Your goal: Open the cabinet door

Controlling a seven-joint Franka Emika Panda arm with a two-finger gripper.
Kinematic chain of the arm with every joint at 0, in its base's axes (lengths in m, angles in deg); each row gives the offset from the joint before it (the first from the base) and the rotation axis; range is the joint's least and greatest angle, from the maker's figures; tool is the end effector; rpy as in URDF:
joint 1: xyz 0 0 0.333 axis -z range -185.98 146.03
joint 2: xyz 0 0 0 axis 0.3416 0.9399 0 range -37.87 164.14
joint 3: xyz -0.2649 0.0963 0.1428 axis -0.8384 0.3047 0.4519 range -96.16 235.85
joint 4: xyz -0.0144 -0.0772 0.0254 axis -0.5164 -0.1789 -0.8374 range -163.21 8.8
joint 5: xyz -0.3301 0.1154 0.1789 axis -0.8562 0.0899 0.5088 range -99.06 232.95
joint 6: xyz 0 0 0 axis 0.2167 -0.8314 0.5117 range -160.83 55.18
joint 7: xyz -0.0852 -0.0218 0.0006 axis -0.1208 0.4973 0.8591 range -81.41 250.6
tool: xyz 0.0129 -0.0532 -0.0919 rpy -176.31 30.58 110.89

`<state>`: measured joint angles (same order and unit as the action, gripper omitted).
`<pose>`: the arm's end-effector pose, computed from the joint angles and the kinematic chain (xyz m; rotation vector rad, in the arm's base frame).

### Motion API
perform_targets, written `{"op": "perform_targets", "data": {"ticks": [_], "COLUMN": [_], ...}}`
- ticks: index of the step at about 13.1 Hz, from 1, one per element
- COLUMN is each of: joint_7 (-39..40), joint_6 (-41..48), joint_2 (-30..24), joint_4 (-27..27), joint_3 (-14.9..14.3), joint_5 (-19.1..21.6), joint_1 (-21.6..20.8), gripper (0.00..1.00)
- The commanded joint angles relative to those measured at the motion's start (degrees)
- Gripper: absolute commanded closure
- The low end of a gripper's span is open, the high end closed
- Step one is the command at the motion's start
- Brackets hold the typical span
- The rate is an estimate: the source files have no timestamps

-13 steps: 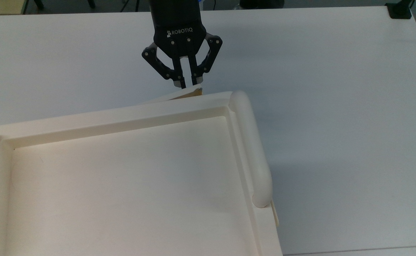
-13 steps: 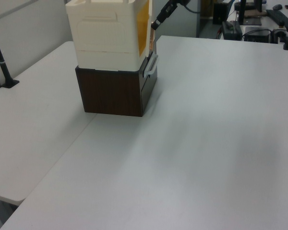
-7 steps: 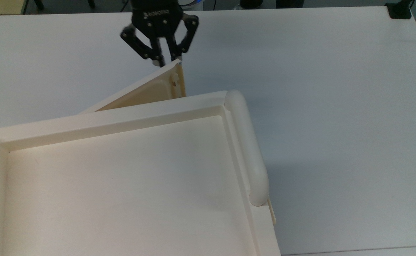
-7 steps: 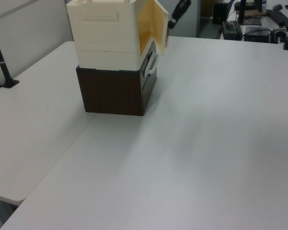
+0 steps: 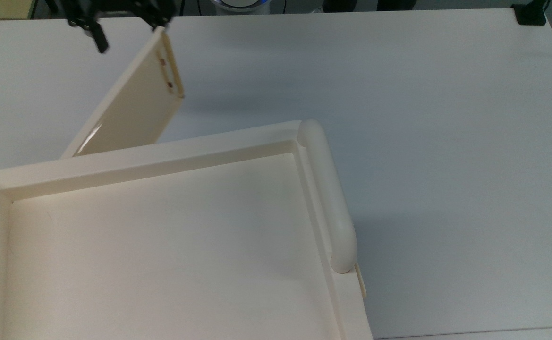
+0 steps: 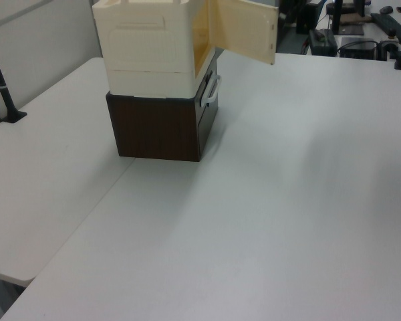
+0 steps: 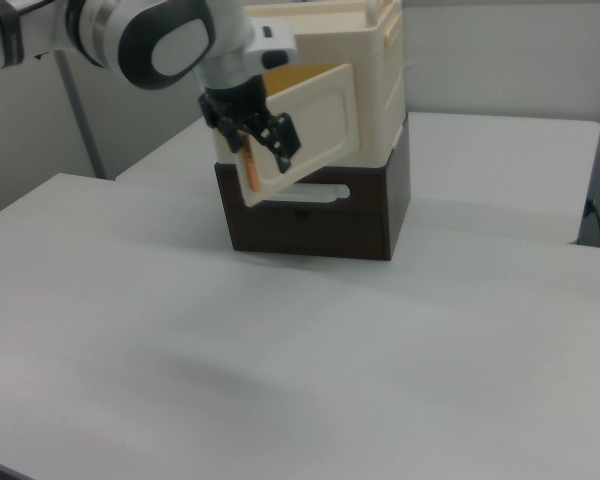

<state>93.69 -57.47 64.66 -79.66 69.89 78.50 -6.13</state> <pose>0.5821 -0.1291 0.6284 -2.9601 0.1891 -0.5104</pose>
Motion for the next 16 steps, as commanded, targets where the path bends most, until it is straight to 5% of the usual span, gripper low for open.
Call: {"op": "perform_targets", "data": {"ticks": [1, 5, 7, 12, 16], "joint_7": [0.92, 0.75, 0.49, -6.44, -11.65], "joint_6": [2.66, 4.23, 9.33, 16.19, 15.24], "joint_2": [-3.11, -5.99, -9.94, -12.95, -8.49], "joint_4": [-1.76, -1.06, -0.79, -0.97, -1.85], "joint_3": [-2.23, -7.16, -7.08, -7.16, -8.65], "joint_5": [-0.04, -1.62, -6.18, -6.55, -6.99], "joint_1": [3.82, 4.36, 2.78, -9.68, -20.85], "gripper": [0.00, 0.00, 0.00, 0.00, 0.00]}}
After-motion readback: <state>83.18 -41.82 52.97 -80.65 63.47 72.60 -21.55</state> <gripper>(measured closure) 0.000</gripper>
